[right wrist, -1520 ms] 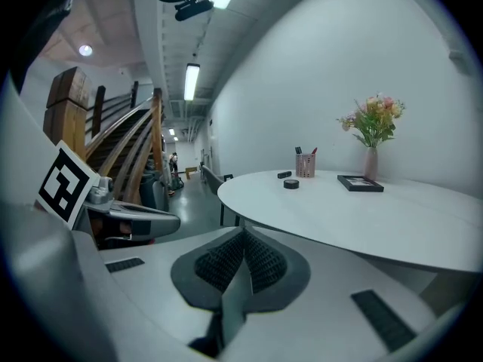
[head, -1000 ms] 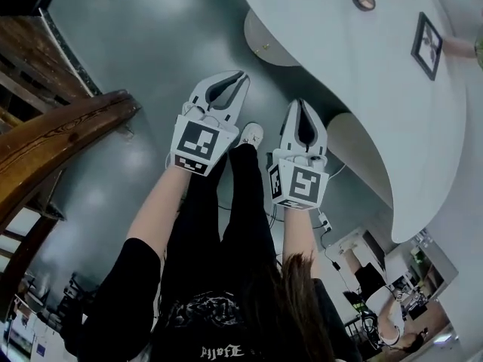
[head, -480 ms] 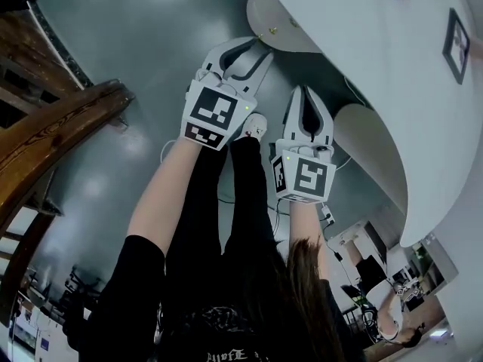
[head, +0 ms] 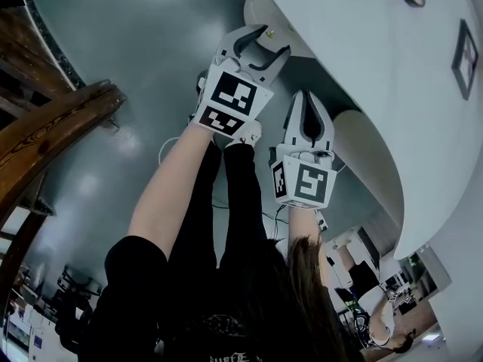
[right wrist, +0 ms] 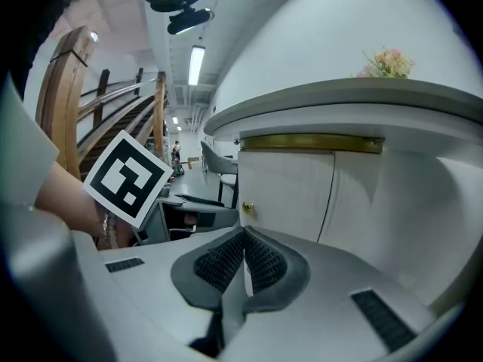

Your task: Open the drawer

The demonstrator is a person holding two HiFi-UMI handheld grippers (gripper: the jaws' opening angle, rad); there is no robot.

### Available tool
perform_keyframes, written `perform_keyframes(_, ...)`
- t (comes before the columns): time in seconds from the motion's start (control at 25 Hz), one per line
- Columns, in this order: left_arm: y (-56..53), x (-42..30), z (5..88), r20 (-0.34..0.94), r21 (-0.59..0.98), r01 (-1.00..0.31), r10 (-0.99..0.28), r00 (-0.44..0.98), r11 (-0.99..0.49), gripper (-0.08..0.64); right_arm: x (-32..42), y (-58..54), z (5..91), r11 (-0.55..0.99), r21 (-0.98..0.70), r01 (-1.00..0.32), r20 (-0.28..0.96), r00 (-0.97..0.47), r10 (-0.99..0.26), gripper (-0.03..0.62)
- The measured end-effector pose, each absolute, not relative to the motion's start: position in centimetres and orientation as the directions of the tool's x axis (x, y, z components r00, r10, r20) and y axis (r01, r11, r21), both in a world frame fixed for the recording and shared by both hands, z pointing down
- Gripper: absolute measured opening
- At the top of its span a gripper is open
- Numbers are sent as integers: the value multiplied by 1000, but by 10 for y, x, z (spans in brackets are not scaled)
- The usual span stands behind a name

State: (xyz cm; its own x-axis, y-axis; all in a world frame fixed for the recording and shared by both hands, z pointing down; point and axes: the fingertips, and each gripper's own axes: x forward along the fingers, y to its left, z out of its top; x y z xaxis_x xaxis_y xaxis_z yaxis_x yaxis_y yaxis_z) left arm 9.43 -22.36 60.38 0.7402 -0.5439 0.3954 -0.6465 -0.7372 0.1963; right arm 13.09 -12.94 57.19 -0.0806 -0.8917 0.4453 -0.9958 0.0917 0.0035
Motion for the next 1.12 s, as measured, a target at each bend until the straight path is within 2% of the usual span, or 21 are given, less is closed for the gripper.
perform_keyframes(0.64,-256,134,624,404,169,-663,-562,722,-729,201,133,-138,586,140,-4,-990,453,-126,-883,25)
perform_keyframes(1.12,-256,134,630,388,147,-579,-492,779,-802,177,125,-139,592,153,-38,-987,461,-153,-874,25)
